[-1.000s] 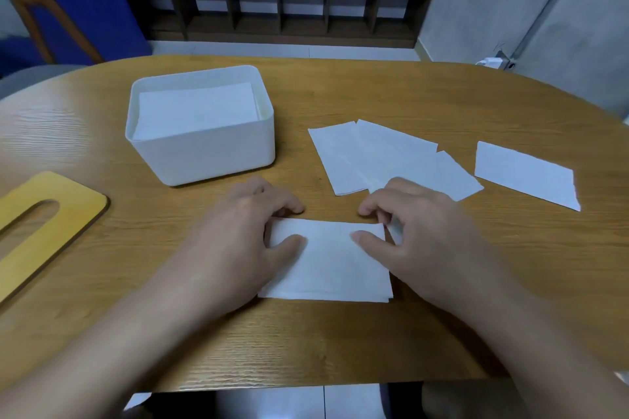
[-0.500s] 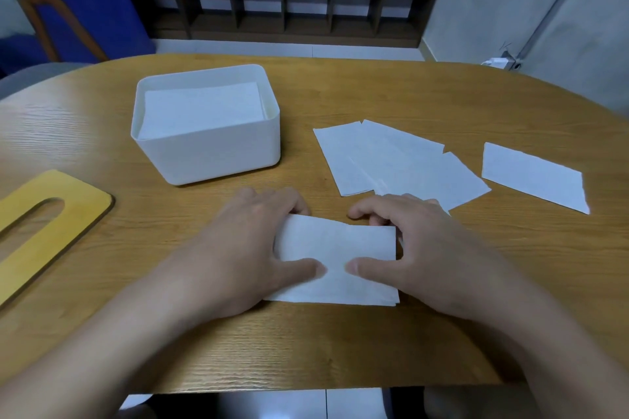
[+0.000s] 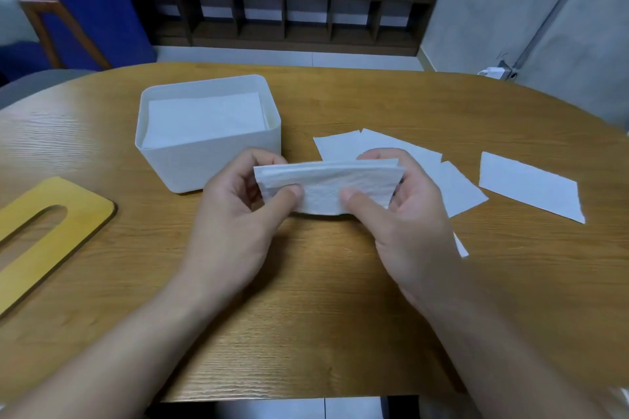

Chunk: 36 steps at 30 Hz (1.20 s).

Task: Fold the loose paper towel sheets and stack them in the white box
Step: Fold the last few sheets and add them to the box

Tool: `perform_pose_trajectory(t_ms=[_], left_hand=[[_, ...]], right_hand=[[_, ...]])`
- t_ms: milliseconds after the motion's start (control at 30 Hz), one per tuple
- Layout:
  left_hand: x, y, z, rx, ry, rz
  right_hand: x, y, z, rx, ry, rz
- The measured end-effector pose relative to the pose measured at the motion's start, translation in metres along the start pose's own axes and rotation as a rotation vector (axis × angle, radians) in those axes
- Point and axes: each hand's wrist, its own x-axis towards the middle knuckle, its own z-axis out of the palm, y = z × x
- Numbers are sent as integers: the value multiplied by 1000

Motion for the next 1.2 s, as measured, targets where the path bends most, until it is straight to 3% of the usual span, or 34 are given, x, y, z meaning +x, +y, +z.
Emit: perform_pose_trajectory(t_ms=[200,1200], left_hand=[[1,-19,-1,56,44,-3],[-2,-20,-1,121,-26,13]], right_hand=[[-4,17,16,-102,43,38],[1,1,26,-73,113,57]])
